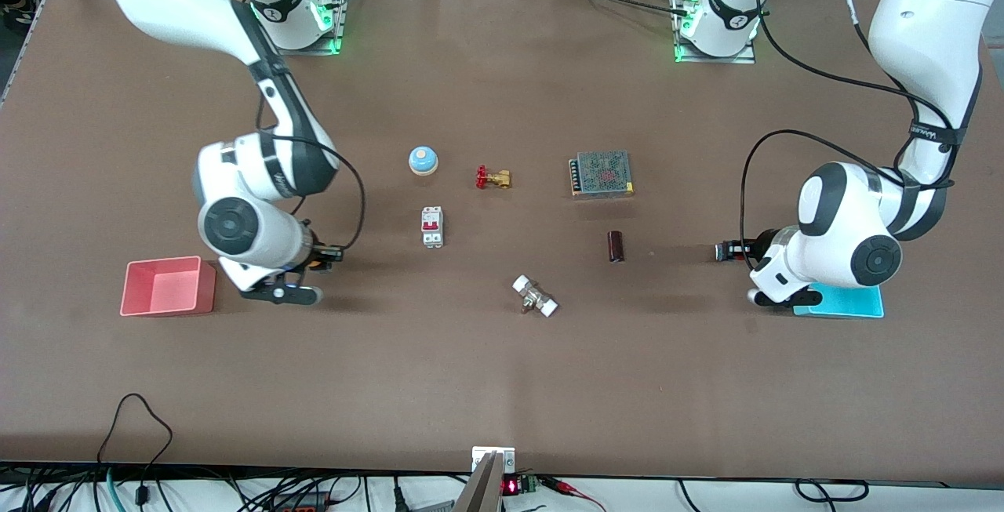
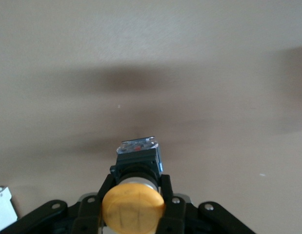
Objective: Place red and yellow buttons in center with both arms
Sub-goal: 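Carry the yellow button with the right gripper while the left carries red, then set both buttons on the table and open both grippers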
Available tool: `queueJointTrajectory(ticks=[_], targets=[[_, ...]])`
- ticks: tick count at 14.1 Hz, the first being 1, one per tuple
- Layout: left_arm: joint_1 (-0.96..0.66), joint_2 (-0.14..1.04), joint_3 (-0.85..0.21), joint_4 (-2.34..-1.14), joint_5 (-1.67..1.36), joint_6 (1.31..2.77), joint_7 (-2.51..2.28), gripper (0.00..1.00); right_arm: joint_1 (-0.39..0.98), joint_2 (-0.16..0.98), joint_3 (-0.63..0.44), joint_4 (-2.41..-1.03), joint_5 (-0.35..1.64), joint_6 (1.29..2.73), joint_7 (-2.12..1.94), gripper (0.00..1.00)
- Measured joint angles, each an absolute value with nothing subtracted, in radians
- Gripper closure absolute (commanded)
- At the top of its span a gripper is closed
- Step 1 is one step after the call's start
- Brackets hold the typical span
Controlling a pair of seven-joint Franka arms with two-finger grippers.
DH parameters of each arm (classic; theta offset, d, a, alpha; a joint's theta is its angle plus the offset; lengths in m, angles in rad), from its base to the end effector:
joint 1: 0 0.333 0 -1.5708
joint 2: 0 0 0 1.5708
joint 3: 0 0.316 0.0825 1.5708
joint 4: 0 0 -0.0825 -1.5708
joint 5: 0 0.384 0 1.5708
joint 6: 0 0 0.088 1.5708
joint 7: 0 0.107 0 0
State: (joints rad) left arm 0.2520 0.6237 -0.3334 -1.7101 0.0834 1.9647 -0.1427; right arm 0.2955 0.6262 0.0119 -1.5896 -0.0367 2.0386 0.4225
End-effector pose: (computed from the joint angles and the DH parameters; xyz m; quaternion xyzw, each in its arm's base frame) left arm 0.6324 -0.0300 0.2220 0.9839 0.0208 -0.1717 0.0455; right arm 0.6455 0.2017 0.2550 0.9948 -0.0484 -0.0783 0.0428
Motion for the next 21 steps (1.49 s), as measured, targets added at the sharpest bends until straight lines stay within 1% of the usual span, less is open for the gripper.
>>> queueJointTrajectory(ticks=[1,3,4,5,7,8,10,14,18,19,21], targets=[[0.252,0.625,-0.333,-1.71,0.083,1.966,-0.143,0.56,0.302,0.647,0.012,-1.59,-0.027,2.054,0.429,0.61],[0.252,0.626,-0.333,-1.71,0.084,1.967,-0.143,0.37,0.314,0.677,0.012,-1.59,-0.017,2.076,0.435,0.61],[0.252,0.626,-0.333,-1.71,0.084,1.968,-0.143,0.3,0.319,0.685,0.012,-1.59,-0.016,2.082,0.444,0.61],[0.252,0.626,-0.333,-1.709,0.084,1.969,-0.143,0.22,0.321,0.691,0.012,-1.59,-0.016,2.088,0.455,0.58],[0.252,0.621,-0.333,-1.7,0.084,1.97,-0.143,0.08,0.321,0.701,0.011,-1.59,-0.016,2.102,0.467,0.07],[0.253,0.613,-0.333,-1.693,0.084,1.971,-0.143,0.02,0.321,0.703,0.01,-1.59,-0.014,2.104,0.47,0.0],[0.255,0.573,-0.333,-1.678,0.084,1.972,-0.143,0.0,0.32,0.702,0.006,-1.585,-0.006,2.105,0.472,0.0],[0.264,0.427,-0.333,-1.669,0.084,1.964,-0.143,0.0,0.32,0.663,-0.002,-1.553,-0.004,2.108,0.485,0.0],[0.28,0.292,-0.332,-1.669,0.084,1.906,-0.145,0.0,0.319,0.544,-0.024,-1.513,-0.005,2.1,0.51,0.0],[0.29,0.248,-0.332,-1.669,0.084,1.882,-0.145,0.0,0.318,0.497,-0.049,-1.504,-0.005,2.096,0.51,0.0],[0.308,0.195,-0.332,-1.669,0.084,1.857,-0.145,0.0,0.316,0.445,-0.09,-1.493,-0.005,2.08,0.502,0.0]])
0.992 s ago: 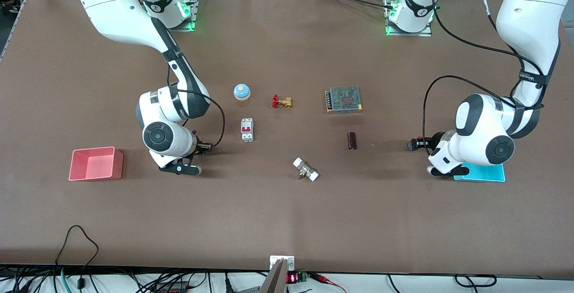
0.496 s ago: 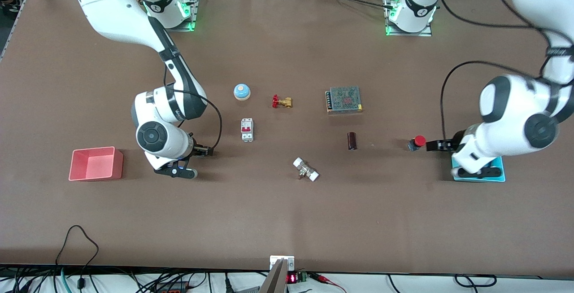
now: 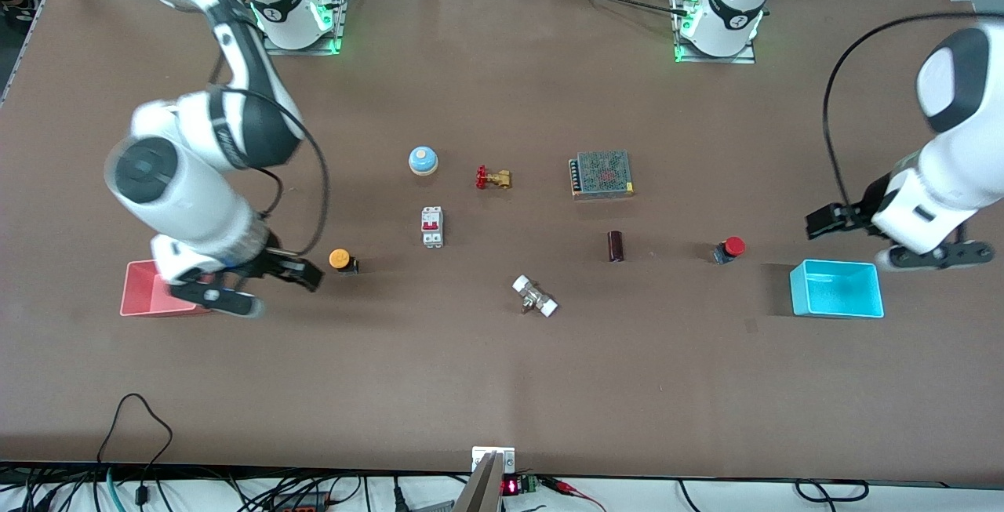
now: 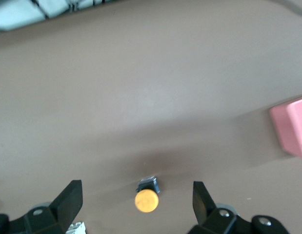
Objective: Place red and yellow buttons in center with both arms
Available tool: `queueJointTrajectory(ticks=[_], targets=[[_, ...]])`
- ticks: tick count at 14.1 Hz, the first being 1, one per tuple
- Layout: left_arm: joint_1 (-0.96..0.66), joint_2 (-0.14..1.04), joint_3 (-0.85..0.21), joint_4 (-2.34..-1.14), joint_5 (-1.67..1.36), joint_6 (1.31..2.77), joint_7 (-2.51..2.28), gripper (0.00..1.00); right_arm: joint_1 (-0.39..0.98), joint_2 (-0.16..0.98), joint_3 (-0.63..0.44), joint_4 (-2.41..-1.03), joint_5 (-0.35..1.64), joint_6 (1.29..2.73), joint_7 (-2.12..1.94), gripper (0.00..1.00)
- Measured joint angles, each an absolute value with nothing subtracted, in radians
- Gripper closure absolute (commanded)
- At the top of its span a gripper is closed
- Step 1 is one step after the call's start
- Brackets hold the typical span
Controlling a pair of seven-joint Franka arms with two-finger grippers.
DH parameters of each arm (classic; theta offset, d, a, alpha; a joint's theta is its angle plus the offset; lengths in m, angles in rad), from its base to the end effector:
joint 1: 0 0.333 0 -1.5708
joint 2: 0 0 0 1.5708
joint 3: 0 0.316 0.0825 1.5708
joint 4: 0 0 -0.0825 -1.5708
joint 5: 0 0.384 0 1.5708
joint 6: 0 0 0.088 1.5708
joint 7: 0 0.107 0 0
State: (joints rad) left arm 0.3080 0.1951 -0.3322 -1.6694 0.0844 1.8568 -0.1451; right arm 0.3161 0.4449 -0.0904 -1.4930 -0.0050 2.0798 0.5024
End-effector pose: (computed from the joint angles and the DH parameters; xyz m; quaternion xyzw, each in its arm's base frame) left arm 0.6194 0.0054 0.4931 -0.9986 -0.0516 -0.0025 0.0087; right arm 0.6806 0.1662 0.4295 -0.9886 0.1308 -0.0746 0.0056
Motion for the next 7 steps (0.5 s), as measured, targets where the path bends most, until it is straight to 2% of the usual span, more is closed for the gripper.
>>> queueJointTrajectory(ticks=[4,7], targets=[[0.33,0.119,-0.333,-1.669,0.084,1.821,-0.144,0.0,0.314,0.406,-0.174,-1.467,-0.005,1.975,0.39,0.0],[0.331,0.081,-0.334,-1.669,0.069,1.791,-0.132,0.0,0.314,0.4,-0.261,-1.391,-0.005,1.785,0.246,0.0]])
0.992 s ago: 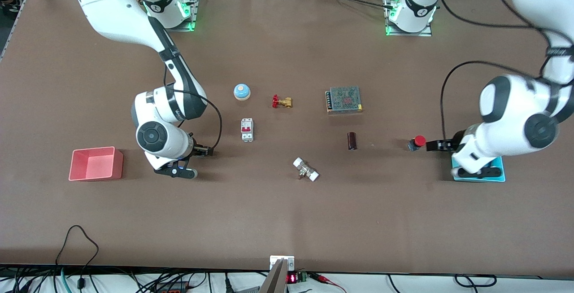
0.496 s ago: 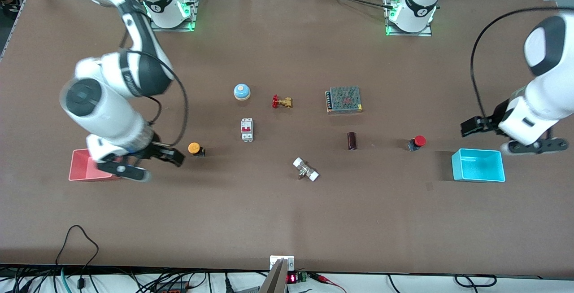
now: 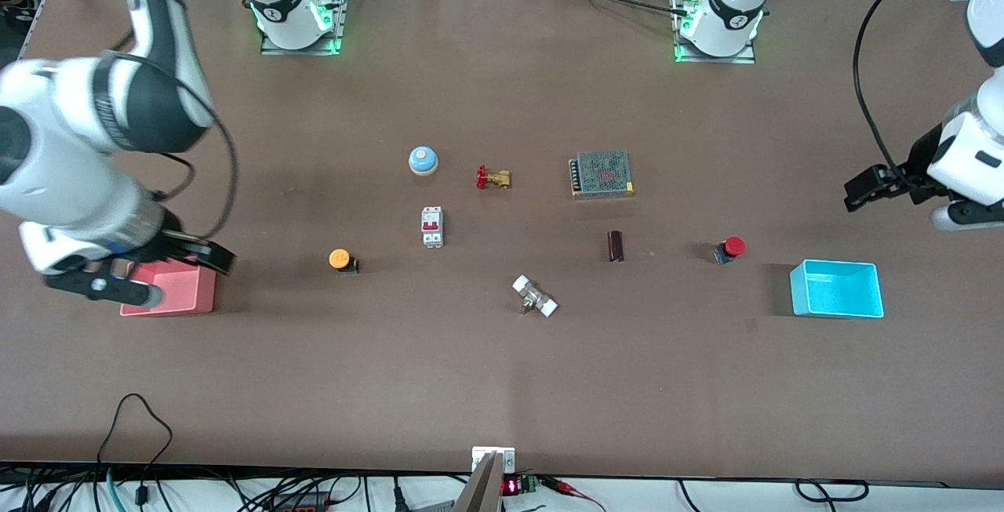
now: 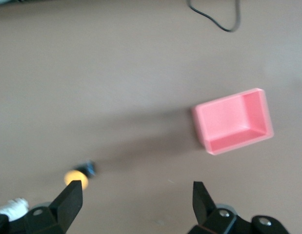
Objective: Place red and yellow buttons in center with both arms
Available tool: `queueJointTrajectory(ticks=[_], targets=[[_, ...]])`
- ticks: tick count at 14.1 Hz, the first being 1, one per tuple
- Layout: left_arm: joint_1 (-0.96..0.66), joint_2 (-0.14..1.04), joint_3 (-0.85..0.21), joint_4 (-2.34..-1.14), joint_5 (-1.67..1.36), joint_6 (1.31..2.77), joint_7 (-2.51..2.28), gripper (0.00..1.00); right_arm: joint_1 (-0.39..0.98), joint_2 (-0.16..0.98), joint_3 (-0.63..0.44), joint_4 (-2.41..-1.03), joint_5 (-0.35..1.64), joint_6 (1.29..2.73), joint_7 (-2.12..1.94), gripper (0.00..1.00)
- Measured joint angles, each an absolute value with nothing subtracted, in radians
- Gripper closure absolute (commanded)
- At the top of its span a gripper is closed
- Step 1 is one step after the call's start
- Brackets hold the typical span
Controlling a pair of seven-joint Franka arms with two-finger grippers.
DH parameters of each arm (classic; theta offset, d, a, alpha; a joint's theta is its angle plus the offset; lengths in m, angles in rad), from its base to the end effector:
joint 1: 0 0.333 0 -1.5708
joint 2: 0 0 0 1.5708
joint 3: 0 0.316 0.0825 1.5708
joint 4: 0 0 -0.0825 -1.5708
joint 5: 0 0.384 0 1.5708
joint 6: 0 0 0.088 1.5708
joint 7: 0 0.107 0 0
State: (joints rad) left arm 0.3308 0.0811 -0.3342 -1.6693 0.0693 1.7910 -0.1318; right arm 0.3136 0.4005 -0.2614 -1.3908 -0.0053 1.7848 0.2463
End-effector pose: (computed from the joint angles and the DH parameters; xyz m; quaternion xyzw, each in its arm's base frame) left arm 0.5917 0.0103 0.5531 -0.9978 -0.0581 -0.0239 0.0191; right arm 0.6745 0.0640 0.4883 0.9949 -0.0862 0.0112 0.0519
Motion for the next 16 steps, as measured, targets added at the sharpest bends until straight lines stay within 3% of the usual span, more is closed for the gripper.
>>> queueJointTrajectory(ticks=[3,6,10,16], targets=[[0.328,0.068,-0.316,-1.669,0.046,1.773,-0.095,0.0,0.311,0.377,-0.352,-1.33,-0.005,1.657,0.101,0.0],[0.21,0.055,-0.159,-1.669,0.01,1.763,-0.045,0.0,0.275,0.317,-0.375,-1.315,0.01,1.617,-0.014,0.0],[0.042,0.02,0.018,-1.669,-0.006,1.737,-0.03,0.0,0.072,0.268,-0.177,-1.325,0.013,1.563,-0.023,0.0],[0.025,-0.006,0.026,-1.67,-0.009,1.717,-0.029,0.0,0.031,0.218,-0.132,-1.381,-0.029,1.541,-0.026,0.0]])
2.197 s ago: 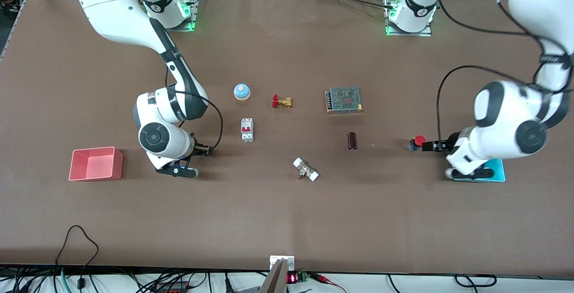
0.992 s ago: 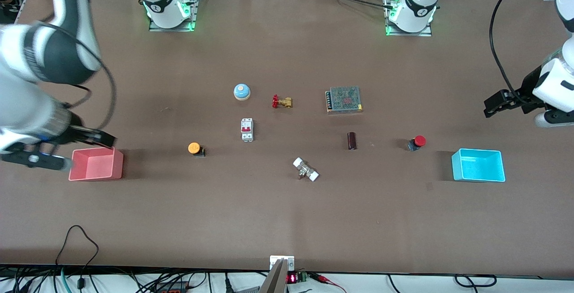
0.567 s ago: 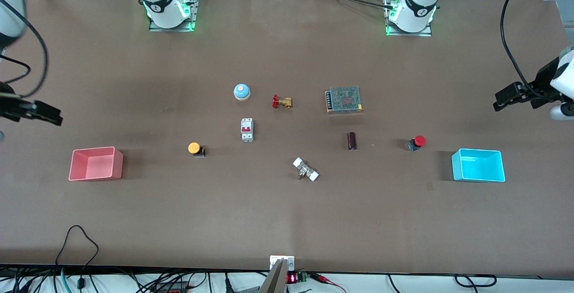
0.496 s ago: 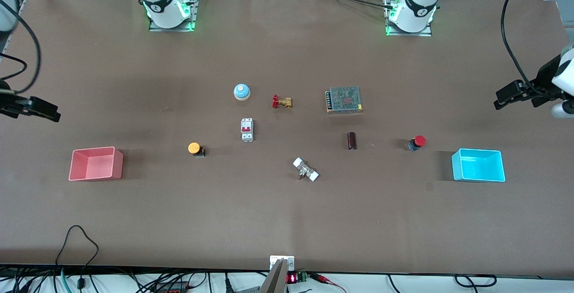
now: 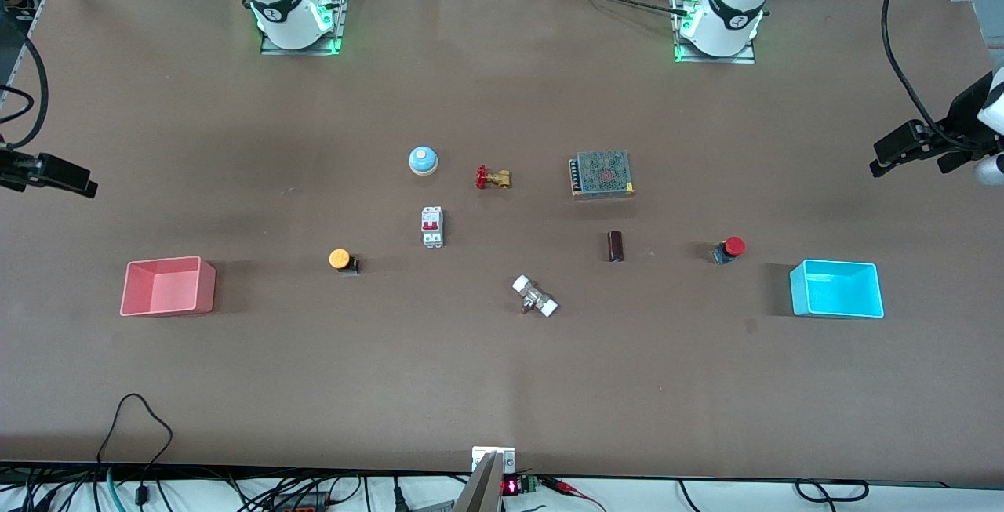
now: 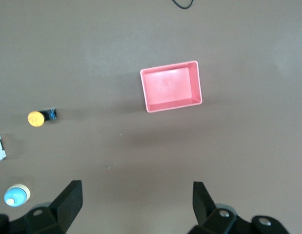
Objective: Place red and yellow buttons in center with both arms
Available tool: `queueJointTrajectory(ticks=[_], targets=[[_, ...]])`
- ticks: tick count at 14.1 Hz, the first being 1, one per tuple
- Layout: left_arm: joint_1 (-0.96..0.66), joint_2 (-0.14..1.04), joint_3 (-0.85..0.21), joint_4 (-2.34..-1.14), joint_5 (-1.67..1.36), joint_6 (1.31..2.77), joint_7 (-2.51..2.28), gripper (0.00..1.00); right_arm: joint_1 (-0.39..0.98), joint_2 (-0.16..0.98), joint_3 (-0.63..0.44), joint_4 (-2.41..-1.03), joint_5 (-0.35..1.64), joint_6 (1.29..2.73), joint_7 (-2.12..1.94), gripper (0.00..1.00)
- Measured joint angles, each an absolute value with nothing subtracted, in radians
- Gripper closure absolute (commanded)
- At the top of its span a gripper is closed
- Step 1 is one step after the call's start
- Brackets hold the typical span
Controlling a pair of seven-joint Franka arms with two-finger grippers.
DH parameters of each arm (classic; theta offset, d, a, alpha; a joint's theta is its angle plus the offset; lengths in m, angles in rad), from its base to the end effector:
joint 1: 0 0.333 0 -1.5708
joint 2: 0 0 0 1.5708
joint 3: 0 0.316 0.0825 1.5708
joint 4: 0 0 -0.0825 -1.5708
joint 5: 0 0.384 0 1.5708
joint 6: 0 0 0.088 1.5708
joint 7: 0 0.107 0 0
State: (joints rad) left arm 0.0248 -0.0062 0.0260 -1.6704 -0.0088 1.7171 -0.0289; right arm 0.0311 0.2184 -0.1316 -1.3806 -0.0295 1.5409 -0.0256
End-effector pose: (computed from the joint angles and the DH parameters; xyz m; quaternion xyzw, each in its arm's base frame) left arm 0.5634 0.0279 0.5936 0.9988 0.0404 0.0265 0.0042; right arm 0.6138 -0.0560 0.5845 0.9985 -0.0363 -0.0299 0.0272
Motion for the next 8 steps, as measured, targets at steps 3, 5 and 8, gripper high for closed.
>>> queueJointTrajectory(ticks=[3,5,8], targets=[[0.022,-0.008,0.026,-1.671,-0.009,1.715,-0.028,0.0,0.031,0.157,-0.127,-1.448,-0.032,1.541,-0.016,0.0],[0.021,-0.011,0.025,-1.671,-0.009,1.714,-0.028,0.0,0.03,0.134,-0.127,-1.469,-0.032,1.539,-0.016,0.0],[0.02,-0.014,0.025,-1.671,-0.009,1.712,-0.028,0.0,0.029,0.121,-0.127,-1.478,-0.032,1.537,-0.016,0.0]])
